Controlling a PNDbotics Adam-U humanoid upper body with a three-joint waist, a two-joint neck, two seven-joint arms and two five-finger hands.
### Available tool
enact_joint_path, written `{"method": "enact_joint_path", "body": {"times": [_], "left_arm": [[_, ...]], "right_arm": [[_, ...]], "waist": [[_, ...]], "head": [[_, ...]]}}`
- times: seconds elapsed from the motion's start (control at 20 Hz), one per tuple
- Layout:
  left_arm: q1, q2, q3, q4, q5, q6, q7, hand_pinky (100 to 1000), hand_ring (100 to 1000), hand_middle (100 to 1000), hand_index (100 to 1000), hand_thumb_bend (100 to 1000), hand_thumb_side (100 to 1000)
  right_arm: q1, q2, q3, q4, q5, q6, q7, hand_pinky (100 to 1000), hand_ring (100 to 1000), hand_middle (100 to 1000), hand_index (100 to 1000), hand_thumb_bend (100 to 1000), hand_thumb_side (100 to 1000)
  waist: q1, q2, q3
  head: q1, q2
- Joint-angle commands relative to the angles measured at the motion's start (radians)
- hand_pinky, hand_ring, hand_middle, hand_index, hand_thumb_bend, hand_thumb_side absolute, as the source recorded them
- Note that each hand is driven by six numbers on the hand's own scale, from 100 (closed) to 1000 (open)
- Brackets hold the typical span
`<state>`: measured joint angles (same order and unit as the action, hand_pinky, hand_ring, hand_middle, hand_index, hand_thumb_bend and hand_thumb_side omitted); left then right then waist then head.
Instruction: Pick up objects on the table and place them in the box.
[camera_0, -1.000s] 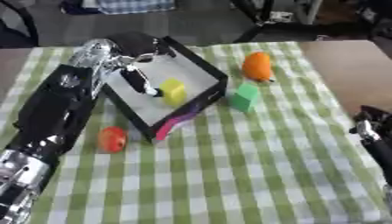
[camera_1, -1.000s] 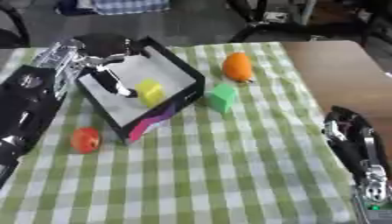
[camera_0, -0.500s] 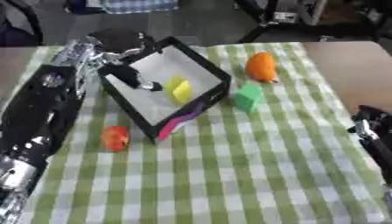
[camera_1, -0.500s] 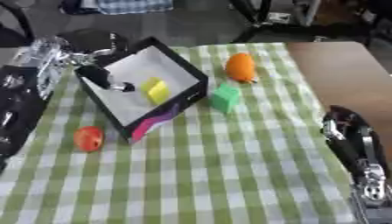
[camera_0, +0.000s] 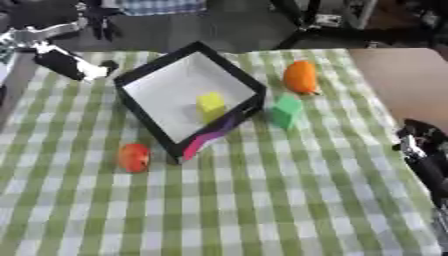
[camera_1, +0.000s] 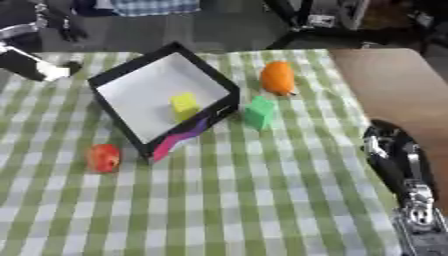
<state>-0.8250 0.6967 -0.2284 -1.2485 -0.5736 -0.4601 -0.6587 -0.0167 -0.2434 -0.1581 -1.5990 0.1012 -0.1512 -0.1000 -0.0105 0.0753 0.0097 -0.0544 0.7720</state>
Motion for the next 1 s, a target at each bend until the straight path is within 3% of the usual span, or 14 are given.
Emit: {"method": "enact_joint_path", "body": {"times": [0.05, 0.4, 1.0], "left_arm": [[0.025, 0.084, -0.034, -0.068, 0.09, -0.05, -0.148, 757, 660, 656, 839, 299, 536], [0.074, 0.071, -0.147, -0.09, 0.158, -0.063, -0.235, 760, 689, 711, 874, 362, 618], [0.05, -0.02, -0.264, -0.006, 0.15, -0.109, -0.248, 750, 663, 664, 851, 351, 639]], "right_arm": [[-0.005, -0.032, -0.009, -0.008, 0.005, 0.001, -0.005, 779, 540, 603, 783, 100, 547], [-0.006, -0.034, -0.007, -0.007, 0.006, 0.0, -0.003, 779, 540, 603, 783, 100, 546], [-0.006, -0.032, -0.005, -0.005, 0.004, 0.0, 0.0, 779, 540, 603, 784, 100, 544]], "waist": [[0.011, -0.016, 0.002], [0.01, -0.019, 0.002], [0.005, -0.022, 0.0]], "head": [[-0.004, -0.002], [-0.003, -0.002], [0.001, -0.002]]}}
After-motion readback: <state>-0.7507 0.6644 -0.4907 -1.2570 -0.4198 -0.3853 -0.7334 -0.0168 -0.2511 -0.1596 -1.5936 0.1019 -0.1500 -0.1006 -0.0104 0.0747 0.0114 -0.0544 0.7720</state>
